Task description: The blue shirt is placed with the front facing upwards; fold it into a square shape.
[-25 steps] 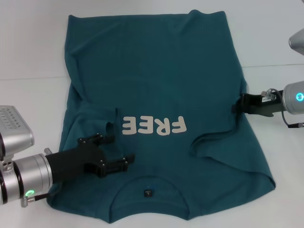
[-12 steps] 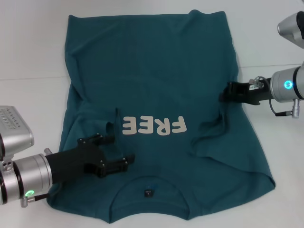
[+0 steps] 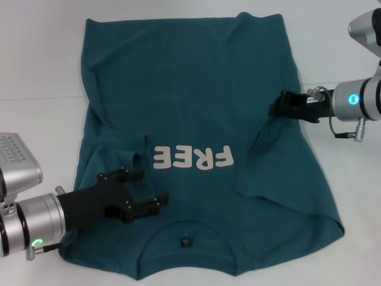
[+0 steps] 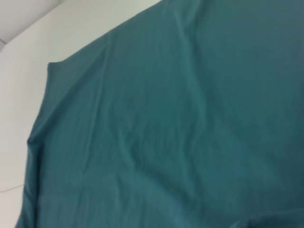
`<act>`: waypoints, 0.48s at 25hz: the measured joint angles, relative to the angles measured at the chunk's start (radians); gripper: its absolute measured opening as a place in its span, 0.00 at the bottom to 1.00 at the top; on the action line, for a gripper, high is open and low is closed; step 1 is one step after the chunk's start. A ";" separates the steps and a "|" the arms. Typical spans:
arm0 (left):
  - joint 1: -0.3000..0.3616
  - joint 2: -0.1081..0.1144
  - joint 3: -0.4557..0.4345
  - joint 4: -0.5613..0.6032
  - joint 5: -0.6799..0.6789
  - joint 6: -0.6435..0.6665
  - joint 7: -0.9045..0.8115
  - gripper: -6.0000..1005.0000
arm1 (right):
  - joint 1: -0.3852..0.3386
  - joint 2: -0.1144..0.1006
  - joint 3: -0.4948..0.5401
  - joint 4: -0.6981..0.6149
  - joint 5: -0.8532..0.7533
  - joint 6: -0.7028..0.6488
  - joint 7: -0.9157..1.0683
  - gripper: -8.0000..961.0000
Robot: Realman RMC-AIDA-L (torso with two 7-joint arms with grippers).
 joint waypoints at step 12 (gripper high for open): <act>0.013 0.000 -0.013 -0.008 -0.008 0.012 -0.009 0.87 | -0.050 0.005 0.004 -0.091 0.029 -0.060 -0.066 0.34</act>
